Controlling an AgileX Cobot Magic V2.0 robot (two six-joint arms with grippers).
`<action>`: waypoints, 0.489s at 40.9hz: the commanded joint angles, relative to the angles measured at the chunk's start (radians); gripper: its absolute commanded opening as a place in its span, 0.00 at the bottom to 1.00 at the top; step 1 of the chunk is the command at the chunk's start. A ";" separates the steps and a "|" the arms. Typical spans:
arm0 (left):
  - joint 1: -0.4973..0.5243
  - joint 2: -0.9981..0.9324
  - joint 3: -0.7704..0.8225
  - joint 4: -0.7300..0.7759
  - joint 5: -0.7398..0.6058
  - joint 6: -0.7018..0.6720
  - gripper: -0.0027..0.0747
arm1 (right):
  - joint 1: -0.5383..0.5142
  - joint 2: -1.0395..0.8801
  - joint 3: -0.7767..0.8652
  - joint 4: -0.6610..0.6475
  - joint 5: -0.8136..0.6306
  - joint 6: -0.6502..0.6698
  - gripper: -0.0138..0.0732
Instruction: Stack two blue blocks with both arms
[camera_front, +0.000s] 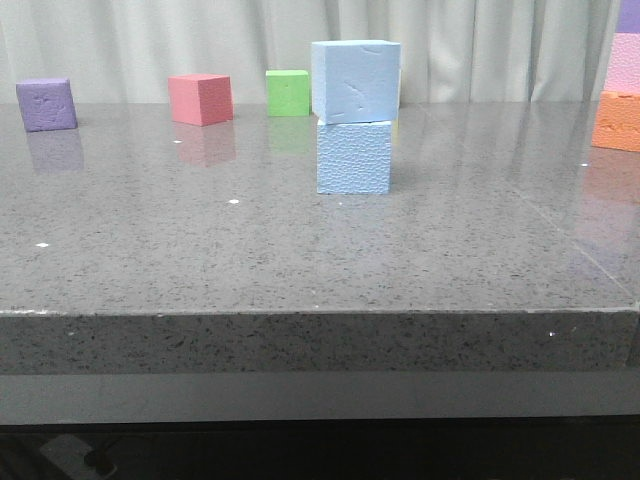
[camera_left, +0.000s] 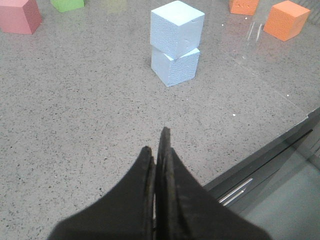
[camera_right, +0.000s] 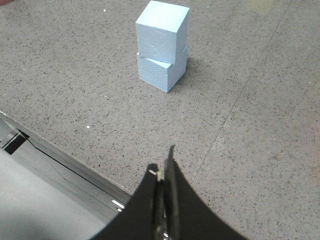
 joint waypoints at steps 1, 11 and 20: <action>-0.008 0.000 -0.027 -0.007 -0.087 -0.009 0.01 | -0.008 -0.003 -0.023 0.013 -0.060 0.001 0.08; -0.001 -0.027 0.003 0.000 -0.121 -0.009 0.01 | -0.008 -0.003 -0.023 0.013 -0.060 0.001 0.08; 0.233 -0.205 0.216 -0.037 -0.309 -0.009 0.01 | -0.008 -0.003 -0.023 0.013 -0.060 0.001 0.08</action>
